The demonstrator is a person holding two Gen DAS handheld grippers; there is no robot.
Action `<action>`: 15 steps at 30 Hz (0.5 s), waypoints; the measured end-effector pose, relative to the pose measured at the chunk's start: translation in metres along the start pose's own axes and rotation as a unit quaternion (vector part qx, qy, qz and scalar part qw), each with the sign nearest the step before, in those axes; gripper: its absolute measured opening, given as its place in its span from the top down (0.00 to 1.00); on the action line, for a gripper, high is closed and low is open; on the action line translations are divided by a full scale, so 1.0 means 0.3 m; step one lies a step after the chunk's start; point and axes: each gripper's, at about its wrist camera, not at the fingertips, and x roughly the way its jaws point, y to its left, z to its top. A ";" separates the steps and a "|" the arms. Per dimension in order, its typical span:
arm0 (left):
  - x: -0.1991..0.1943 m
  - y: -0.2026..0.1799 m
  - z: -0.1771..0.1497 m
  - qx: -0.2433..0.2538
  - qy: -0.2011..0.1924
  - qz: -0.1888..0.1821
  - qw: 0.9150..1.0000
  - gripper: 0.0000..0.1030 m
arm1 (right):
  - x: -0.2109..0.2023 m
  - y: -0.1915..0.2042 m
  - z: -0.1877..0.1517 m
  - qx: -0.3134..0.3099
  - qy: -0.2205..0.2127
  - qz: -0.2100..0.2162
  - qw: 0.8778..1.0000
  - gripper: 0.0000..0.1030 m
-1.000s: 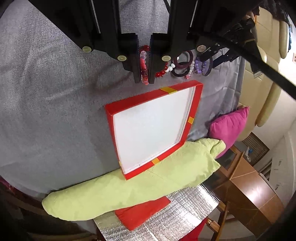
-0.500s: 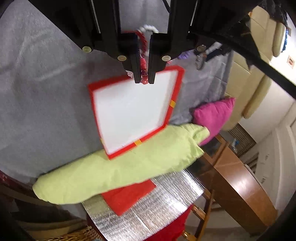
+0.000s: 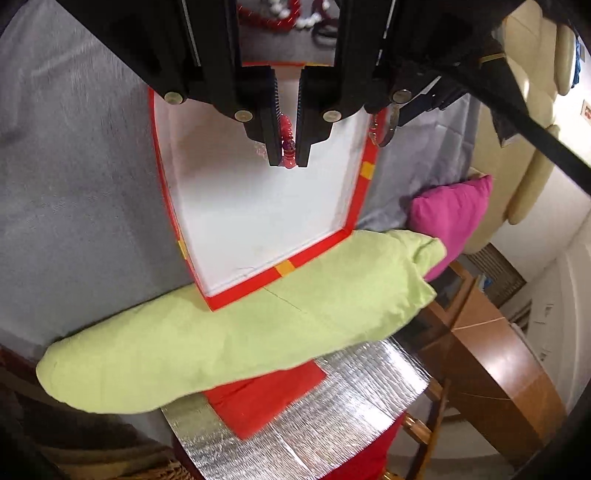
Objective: Organize jewelry
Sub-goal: 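Carry both bracelets into the red box and open both tools to release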
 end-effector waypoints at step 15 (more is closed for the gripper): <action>-0.080 -0.030 0.004 0.023 -0.026 0.022 0.999 0.38 | -0.068 -0.075 0.021 0.021 -0.014 -0.035 0.999 0.86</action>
